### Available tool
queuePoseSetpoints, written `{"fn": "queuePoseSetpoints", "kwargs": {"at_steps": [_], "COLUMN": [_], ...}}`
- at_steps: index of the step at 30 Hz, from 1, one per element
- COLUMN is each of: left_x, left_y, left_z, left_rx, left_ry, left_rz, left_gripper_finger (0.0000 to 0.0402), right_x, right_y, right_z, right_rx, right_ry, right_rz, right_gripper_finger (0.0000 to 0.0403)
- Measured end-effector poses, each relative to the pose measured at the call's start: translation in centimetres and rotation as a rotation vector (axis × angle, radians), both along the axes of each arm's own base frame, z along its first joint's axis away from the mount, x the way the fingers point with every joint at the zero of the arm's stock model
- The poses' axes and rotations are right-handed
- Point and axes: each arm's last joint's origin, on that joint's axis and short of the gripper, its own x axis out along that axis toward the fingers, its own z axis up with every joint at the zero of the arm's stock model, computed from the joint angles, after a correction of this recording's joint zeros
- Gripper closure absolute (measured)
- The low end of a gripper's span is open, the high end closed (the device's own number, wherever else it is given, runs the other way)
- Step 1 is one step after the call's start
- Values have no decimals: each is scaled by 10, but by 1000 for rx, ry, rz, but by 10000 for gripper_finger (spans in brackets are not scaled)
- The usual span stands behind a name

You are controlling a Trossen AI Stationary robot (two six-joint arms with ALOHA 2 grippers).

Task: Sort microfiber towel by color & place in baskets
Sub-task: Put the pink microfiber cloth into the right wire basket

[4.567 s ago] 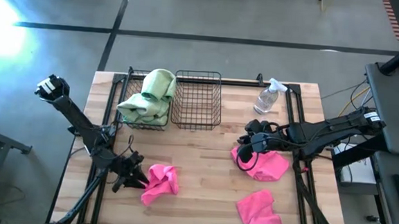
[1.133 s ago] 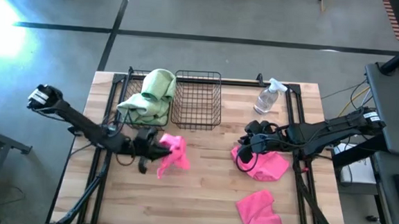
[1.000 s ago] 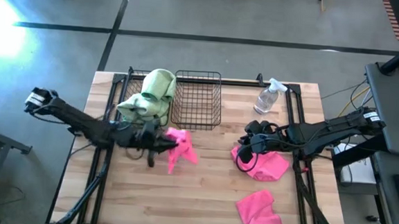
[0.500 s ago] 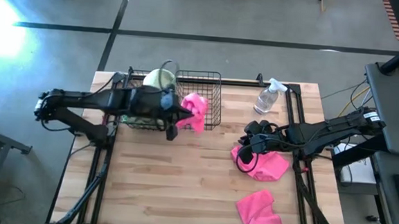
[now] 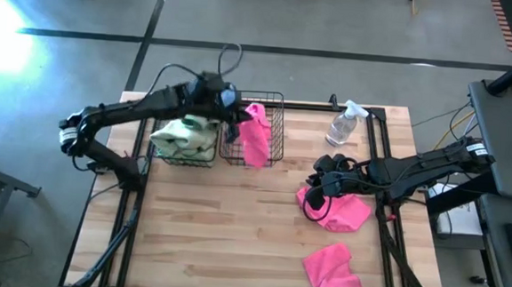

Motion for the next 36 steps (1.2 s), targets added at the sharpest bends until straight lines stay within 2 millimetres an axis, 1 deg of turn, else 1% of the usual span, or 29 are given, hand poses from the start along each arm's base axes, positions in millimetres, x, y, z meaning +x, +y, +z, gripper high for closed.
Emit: {"fn": "queuePoseSetpoints", "kwargs": {"at_steps": [3,7,11,16,20,23,26,28,32,34,36], "left_x": [1,3,5,14,24,23,17,8,-18,-35,-53], "left_y": [15,25,30,37,42,42,38,33,17,8,-3], "left_z": [-2,-1,-4,-6,-1,7,15,25,52,58,58], "left_rx": [-56,-82,-136,-158,-141,-132,-119,-99,-58,-48,-52], "left_ry": [-50,-44,70,218,272,289,288,261,156,113,71], "left_rz": [-39,-42,-36,-73,-97,-111,-121,-126,-154,-154,-135], "left_gripper_finger": [401,401,391,352,327,322,322,322,322,322,322], "right_x": [0,0,0,0,0,0,-1,-1,-1,-1,-1], "right_y": [0,0,0,0,-1,-1,-1,-1,-1,-1,-1], "right_z": [0,0,0,0,0,0,-1,-1,-1,0,0], "right_rx": [0,0,-1,-5,4,7,3,2,-7,-18,-28], "right_ry": [0,0,0,-1,-11,-14,-3,-3,-2,1,4], "right_rz": [0,0,-1,-5,-35,-45,-48,-48,-38,-26,-13], "right_gripper_finger": [335,335,335,335,335,335,335,335,335,335,335]}}
